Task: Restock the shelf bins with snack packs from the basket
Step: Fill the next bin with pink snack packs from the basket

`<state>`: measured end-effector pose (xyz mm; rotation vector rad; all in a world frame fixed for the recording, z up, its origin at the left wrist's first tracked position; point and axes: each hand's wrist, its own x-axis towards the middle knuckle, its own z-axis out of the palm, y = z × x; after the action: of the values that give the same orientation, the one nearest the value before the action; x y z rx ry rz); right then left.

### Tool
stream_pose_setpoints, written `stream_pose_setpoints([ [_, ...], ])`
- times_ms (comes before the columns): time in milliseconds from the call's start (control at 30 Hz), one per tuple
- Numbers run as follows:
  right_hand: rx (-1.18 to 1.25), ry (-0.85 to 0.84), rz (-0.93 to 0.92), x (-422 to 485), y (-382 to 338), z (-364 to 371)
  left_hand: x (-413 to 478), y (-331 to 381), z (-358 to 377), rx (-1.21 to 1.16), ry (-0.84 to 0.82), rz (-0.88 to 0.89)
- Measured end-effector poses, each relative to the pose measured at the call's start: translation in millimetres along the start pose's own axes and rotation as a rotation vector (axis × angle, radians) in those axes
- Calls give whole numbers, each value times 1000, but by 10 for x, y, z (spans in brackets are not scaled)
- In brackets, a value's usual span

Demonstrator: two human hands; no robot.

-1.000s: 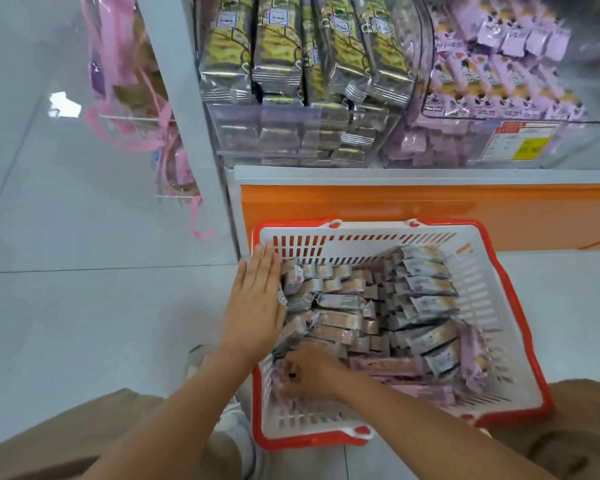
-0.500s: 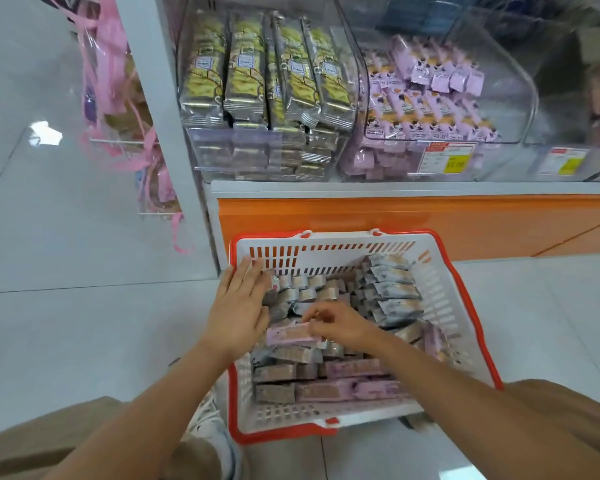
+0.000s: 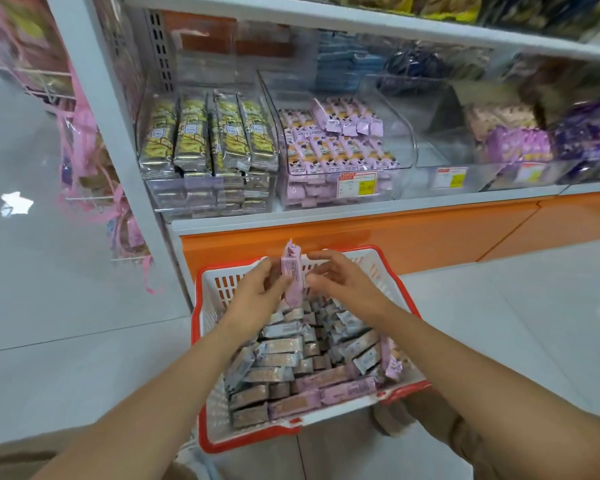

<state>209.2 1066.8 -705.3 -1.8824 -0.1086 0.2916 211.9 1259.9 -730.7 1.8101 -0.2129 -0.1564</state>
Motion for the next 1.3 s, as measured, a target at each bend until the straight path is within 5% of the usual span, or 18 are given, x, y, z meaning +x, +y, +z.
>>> stream_pose_setpoints([
  [133,-122,47,-79,-111,31,-47,36,240,70,-214,38,-68],
  [367,-194,224,-205,-140,-238,-258,194,533,118,-256,13,-13],
  [500,-183,302,-275,-31,-552,-483,451,694,39,40,87,169],
  [667,-226,474,-306,372,-888,-848,778,821,-200,631,446,562],
  [867,-421,597,-289,1131,-1089,-1111,1043,712,-355,1048,402,484],
  [1300,-817,632,-203,2318,-1283,-906,1193,436,-301,1077,475,553],
])
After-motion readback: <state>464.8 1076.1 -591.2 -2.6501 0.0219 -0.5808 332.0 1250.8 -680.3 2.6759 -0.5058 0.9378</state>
